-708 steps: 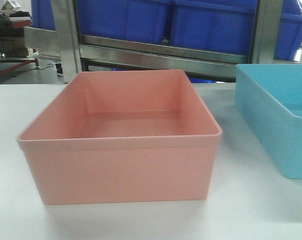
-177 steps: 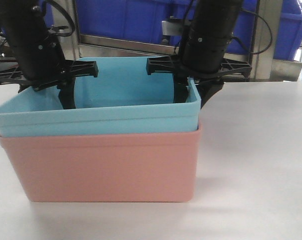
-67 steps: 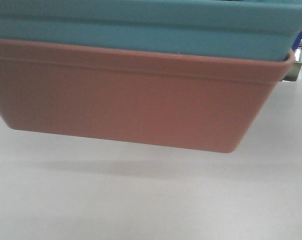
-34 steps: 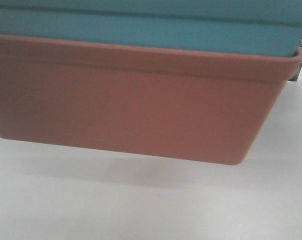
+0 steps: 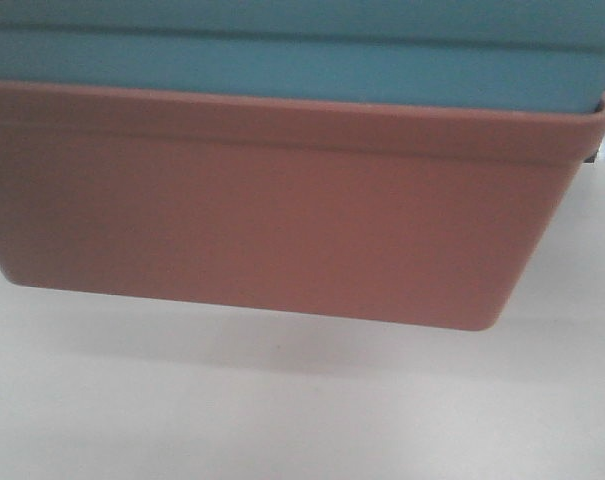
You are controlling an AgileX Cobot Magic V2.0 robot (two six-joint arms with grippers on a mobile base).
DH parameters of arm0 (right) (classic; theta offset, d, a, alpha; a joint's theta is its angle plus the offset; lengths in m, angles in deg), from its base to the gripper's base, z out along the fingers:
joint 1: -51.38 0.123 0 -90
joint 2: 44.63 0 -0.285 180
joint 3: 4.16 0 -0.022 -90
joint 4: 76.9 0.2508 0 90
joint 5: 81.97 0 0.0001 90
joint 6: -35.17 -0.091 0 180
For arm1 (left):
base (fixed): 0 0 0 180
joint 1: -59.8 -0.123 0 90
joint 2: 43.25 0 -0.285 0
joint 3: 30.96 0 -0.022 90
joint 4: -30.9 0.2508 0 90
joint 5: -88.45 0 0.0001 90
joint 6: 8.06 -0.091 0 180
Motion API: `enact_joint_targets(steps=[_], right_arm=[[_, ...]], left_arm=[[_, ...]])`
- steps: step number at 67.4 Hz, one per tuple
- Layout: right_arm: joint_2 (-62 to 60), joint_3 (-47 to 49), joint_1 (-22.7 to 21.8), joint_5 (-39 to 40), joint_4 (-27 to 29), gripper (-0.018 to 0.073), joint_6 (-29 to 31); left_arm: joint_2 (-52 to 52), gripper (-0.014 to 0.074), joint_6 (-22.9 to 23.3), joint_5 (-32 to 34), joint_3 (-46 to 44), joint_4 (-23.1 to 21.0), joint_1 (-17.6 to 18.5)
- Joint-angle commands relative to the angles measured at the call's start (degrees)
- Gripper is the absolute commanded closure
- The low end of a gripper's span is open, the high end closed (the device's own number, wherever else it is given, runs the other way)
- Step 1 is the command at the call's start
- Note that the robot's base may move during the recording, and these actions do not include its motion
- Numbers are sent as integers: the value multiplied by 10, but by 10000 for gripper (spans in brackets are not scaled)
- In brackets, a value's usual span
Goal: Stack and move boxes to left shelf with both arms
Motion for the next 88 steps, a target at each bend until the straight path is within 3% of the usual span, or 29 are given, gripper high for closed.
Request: enact_joint_targets(steps=[1,88], right_arm=[[-25,19,3,80,-25,503,18],[-25,19,3,88,-24,503,18]], left_arm=[[-27,605,-22,69,-23,20,16],[-27,605,-22,69,-23,22,16]])
